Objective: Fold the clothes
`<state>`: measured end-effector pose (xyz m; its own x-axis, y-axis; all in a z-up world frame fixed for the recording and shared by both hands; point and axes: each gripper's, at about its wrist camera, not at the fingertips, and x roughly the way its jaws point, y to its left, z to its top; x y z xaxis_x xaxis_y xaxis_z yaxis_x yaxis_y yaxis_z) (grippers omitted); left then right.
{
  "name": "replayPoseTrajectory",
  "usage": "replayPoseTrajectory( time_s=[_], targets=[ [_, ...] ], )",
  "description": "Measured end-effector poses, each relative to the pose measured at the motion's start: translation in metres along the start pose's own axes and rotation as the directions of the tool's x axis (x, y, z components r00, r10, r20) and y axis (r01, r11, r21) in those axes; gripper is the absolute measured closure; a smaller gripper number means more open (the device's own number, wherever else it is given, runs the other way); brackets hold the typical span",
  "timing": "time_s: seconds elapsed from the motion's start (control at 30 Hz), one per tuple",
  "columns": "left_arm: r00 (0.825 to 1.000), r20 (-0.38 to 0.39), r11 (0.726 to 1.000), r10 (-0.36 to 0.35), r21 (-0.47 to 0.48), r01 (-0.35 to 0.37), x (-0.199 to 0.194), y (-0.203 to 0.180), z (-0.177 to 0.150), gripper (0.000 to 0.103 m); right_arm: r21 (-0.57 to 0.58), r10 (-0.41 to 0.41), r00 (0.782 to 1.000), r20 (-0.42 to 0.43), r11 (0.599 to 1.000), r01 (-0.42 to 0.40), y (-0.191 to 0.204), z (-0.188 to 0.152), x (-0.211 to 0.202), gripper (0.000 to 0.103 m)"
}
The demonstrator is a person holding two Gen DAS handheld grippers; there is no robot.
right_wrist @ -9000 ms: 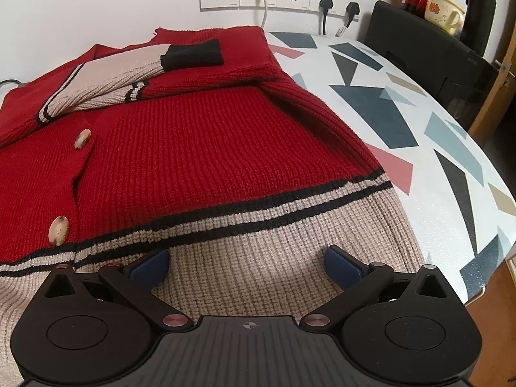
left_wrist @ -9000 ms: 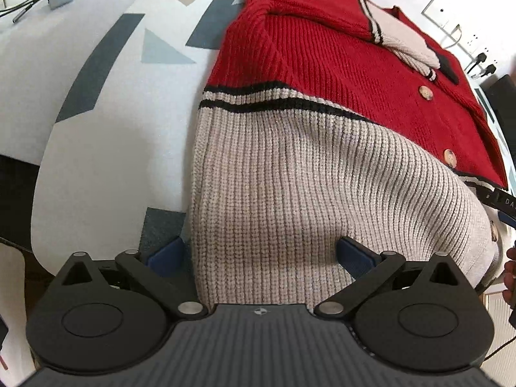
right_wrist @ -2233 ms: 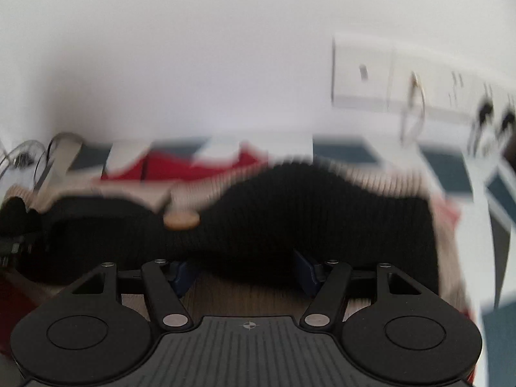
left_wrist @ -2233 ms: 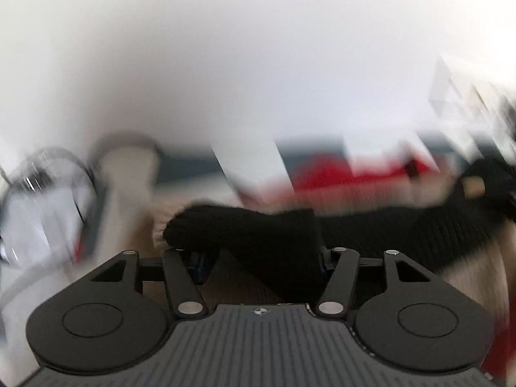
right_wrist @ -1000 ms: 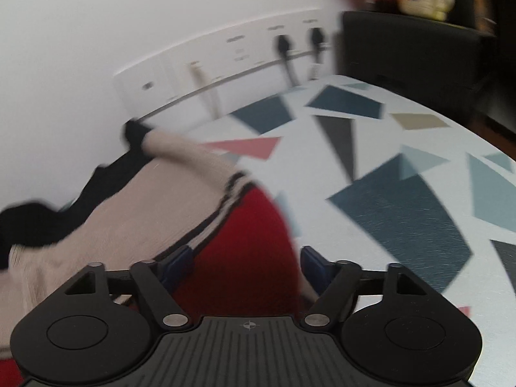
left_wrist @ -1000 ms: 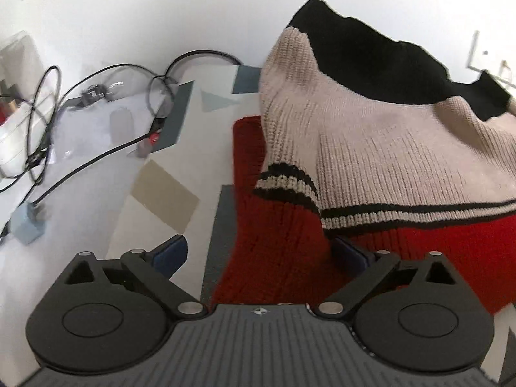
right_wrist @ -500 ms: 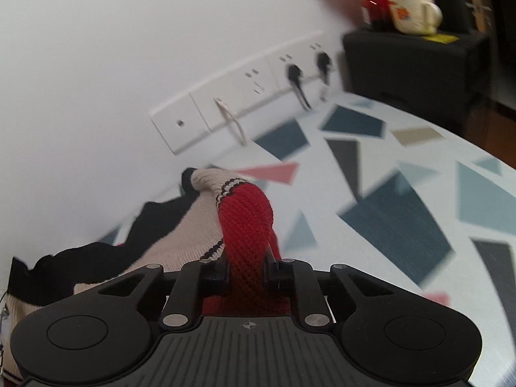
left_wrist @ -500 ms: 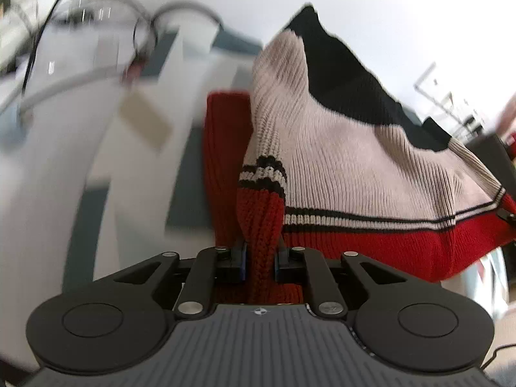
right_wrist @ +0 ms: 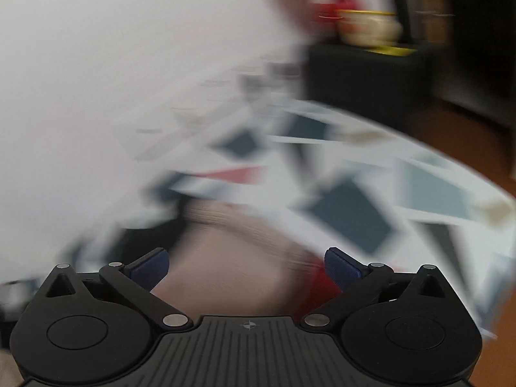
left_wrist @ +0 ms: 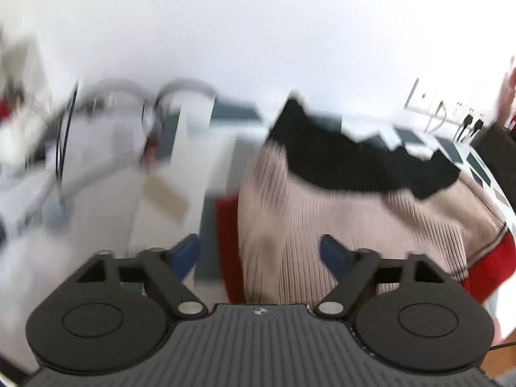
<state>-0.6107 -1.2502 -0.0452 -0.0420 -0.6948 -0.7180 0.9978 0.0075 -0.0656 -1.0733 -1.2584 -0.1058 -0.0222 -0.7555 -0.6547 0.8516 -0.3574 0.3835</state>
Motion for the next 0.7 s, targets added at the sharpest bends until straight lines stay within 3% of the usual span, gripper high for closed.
replayPoseTrajectory(
  time_s=[0.1, 0.2, 0.3, 0.4, 0.47, 0.5, 0.53, 0.57, 0.6, 0.67, 0.7],
  targets=[
    [0.996, 0.060, 0.992, 0.062, 0.110, -0.069, 0.028, -0.026, 0.027, 0.013, -0.149, 0.194, 0.977, -0.086, 0.967, -0.205, 0.032, 0.023, 0.021, 0.002],
    [0.995, 0.060, 0.967, 0.084, 0.235, -0.095, 0.076, -0.056, 0.045, 0.013, -0.340, 0.202, 0.979, -0.015, 0.920, -0.195, 0.052, 0.041, 0.053, 0.013],
    [0.995, 0.041, 0.948, 0.086, 0.305, -0.095, 0.103, -0.069, 0.049, 0.013, -0.400, 0.173, 0.983, -0.060, 0.898, -0.183, 0.056, 0.052, 0.108, 0.038],
    [0.997, 0.029, 0.947, 0.076, 0.312, -0.081, 0.113, -0.073, 0.049, 0.013, -0.477, 0.109, 0.988, -0.105, 0.867, -0.146, 0.053, 0.049, 0.157, 0.036],
    [0.997, 0.021, 0.946, 0.069, 0.316, -0.072, 0.119, -0.075, 0.048, 0.013, -0.519, 0.058, 0.989, -0.134, 0.846, -0.120, 0.052, 0.043, 0.183, 0.026],
    [0.998, 0.017, 0.945, 0.066, 0.319, -0.068, 0.123, -0.076, 0.048, 0.022, -0.530, 0.041, 0.991, -0.131, 0.841, -0.105, 0.052, 0.038, 0.189, 0.021],
    [0.998, 0.013, 0.945, 0.063, 0.321, -0.064, 0.126, -0.077, 0.048, 0.035, -0.539, 0.028, 0.991, -0.133, 0.837, -0.096, 0.052, 0.033, 0.195, 0.022],
    [0.998, 0.009, 0.945, 0.060, 0.323, -0.059, 0.129, -0.078, 0.048, 0.065, -0.545, 0.023, 0.989, -0.149, 0.832, -0.102, 0.053, 0.028, 0.200, 0.028],
    [0.998, 0.005, 0.944, 0.056, 0.325, -0.055, 0.133, -0.080, 0.048, 0.074, -0.552, 0.023, 0.986, -0.163, 0.827, -0.110, 0.053, 0.022, 0.205, 0.049],
    [0.999, -0.004, 0.943, 0.050, 0.330, -0.046, 0.139, -0.082, 0.048, 0.079, -0.572, 0.024, 0.989, -0.146, 0.813, -0.104, 0.050, 0.017, 0.203, 0.083],
    [0.999, -0.008, 0.942, 0.046, 0.332, -0.041, 0.143, -0.083, 0.048, 0.083, -0.574, 0.023, 0.992, -0.120, 0.814, -0.089, 0.049, 0.018, 0.198, 0.094]
  ],
)
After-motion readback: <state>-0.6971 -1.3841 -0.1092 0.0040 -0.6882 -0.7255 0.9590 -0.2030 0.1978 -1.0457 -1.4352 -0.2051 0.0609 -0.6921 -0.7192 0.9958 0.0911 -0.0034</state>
